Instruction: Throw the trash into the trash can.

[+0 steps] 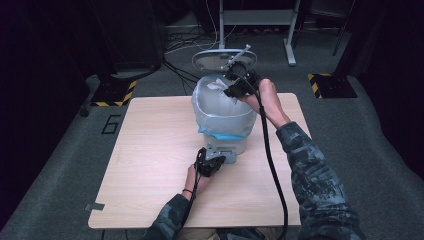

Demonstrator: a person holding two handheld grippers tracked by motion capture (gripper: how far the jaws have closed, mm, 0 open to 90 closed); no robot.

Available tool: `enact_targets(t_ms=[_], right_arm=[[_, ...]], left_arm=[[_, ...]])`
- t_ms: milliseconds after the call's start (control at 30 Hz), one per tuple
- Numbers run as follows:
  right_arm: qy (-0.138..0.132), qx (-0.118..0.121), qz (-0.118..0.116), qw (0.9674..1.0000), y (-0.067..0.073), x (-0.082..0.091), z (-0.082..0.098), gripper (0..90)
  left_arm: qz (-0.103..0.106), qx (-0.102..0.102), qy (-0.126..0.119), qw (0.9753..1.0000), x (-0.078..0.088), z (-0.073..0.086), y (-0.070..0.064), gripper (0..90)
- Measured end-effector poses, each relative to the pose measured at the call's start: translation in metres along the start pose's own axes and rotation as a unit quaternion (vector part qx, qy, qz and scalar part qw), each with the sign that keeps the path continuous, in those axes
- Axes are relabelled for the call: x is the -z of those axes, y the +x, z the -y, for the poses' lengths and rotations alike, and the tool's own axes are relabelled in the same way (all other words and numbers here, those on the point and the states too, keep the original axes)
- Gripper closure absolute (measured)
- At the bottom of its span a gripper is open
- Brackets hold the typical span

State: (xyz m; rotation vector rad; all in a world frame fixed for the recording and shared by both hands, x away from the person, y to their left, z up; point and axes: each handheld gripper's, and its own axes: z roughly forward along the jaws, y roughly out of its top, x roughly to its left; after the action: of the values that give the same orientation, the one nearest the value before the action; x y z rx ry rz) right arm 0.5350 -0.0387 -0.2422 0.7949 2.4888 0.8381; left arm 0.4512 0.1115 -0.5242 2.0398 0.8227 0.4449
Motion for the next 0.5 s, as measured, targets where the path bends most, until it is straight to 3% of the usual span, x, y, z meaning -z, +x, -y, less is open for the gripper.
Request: enact_targets(t_ms=[267, 300, 333, 400, 433, 467, 500], right_arm=[[0.018, -0.001, 0.001, 0.9998, 0.001, -0.020, -0.003, 84.2], [0.017, 0.005, 0.000, 0.9998, 0.001, -0.022, -0.003, 81.0], [0.022, 0.002, -0.003, 0.9997, 0.001, -0.023, -0.004, 68.8], [0.019, -0.005, 0.001, 0.9998, 0.002, -0.024, -0.004, 29.3], [0.019, -0.005, 0.001, 0.9998, 0.002, -0.024, -0.004, 29.3], [0.012, -0.007, -0.003, 0.9999, 0.002, -0.021, -0.002, 18.9], [0.012, -0.007, -0.003, 0.9999, 0.002, -0.021, -0.002, 18.9]], left_arm=[[0.002, -0.001, 0.002, 1.0000, 0.000, 0.000, 0.000, 90.0], [0.002, 0.000, 0.001, 1.0000, 0.000, 0.000, 0.000, 90.0], [0.002, 0.000, 0.002, 1.0000, 0.000, 0.000, 0.000, 90.0], [0.000, 0.000, 0.000, 1.0000, 0.000, 0.000, 0.000, 90.0], [0.002, 0.000, 0.001, 1.0000, 0.000, 0.000, 0.000, 90.0], [0.002, 0.000, 0.002, 1.0000, 0.000, 0.000, 0.000, 90.0], [0.000, 0.000, 0.000, 1.0000, 0.000, 0.000, 0.000, 90.0]])
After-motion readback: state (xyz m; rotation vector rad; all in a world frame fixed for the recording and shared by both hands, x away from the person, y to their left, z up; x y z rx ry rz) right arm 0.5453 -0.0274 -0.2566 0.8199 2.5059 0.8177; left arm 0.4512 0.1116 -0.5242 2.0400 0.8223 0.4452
